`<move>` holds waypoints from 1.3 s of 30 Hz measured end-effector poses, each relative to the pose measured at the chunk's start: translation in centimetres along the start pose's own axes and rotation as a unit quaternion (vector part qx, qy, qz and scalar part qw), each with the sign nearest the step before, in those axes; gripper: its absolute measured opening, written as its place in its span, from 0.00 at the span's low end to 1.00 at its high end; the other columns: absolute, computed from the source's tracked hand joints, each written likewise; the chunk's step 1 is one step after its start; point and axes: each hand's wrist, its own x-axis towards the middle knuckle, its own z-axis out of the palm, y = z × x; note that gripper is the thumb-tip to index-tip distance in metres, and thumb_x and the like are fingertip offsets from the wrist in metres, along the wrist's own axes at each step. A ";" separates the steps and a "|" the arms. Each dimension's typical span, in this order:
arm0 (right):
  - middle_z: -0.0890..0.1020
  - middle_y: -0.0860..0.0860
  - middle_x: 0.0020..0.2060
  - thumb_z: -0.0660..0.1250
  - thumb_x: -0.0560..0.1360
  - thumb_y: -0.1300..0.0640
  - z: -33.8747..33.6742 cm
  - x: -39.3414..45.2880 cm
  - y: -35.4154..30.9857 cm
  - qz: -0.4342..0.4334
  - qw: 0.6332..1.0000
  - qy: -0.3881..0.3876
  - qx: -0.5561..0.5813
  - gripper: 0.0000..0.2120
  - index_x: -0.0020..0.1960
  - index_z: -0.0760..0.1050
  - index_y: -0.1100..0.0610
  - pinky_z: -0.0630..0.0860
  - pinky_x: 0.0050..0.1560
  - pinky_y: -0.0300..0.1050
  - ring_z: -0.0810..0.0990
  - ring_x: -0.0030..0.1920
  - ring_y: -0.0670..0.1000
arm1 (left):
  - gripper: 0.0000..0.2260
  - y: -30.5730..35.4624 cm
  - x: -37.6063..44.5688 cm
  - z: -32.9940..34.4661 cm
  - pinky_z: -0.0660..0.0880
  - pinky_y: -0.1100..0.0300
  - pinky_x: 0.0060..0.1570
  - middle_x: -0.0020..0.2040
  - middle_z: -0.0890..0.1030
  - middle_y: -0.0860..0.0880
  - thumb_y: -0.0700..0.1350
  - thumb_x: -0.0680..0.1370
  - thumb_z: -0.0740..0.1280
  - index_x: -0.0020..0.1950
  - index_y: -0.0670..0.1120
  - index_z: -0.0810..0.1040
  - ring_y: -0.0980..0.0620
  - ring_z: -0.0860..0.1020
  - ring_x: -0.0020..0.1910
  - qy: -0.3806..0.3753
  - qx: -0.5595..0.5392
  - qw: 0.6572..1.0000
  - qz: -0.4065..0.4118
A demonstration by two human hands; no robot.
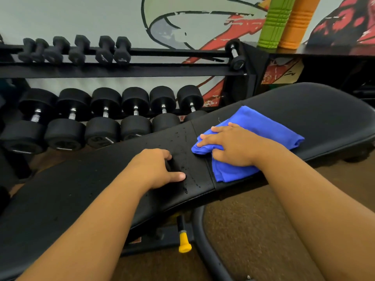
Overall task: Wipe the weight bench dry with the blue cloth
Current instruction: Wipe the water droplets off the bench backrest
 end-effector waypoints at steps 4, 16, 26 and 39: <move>0.65 0.44 0.74 0.54 0.78 0.53 1.2 -0.9 -0.8 0.022 0.998 0.050 0.006 0.24 0.73 0.62 0.38 0.48 0.74 0.49 0.57 0.76 0.48 | 0.32 0.1 -0.4 0.5 0.71 0.57 0.57 0.65 0.76 0.51 0.64 0.70 0.69 0.71 0.53 0.69 0.48 0.72 0.65 0.013 0.017 1.000 0.004; 0.84 0.45 0.50 0.48 0.69 0.48 4.4 -6.6 -2.1 0.176 0.946 0.267 -0.058 0.24 0.51 0.80 0.48 0.68 0.58 0.51 0.78 0.58 0.52 | 0.34 -1.2 -1.7 1.2 0.71 0.56 0.60 0.68 0.74 0.50 0.68 0.69 0.67 0.72 0.54 0.69 0.48 0.72 0.67 0.033 -0.025 0.999 0.010; 0.84 0.44 0.53 0.56 0.69 0.52 6.6 -8.6 -0.8 0.128 0.917 0.375 -0.054 0.19 0.52 0.81 0.50 0.60 0.63 0.51 0.79 0.59 0.53 | 0.35 -1.3 -1.4 1.3 0.71 0.57 0.59 0.70 0.72 0.51 0.68 0.69 0.67 0.72 0.53 0.68 0.49 0.72 0.67 0.037 -0.045 0.998 0.014; 0.66 0.45 0.73 0.60 0.76 0.51 16.1 -6.5 -4.6 0.036 0.857 0.503 -0.104 0.22 0.70 0.67 0.46 0.49 0.74 0.56 0.56 0.77 0.52 | 0.33 -1.4 -1.4 1.6 0.71 0.58 0.59 0.68 0.74 0.51 0.67 0.69 0.68 0.71 0.54 0.71 0.49 0.73 0.66 0.059 -0.034 0.998 0.010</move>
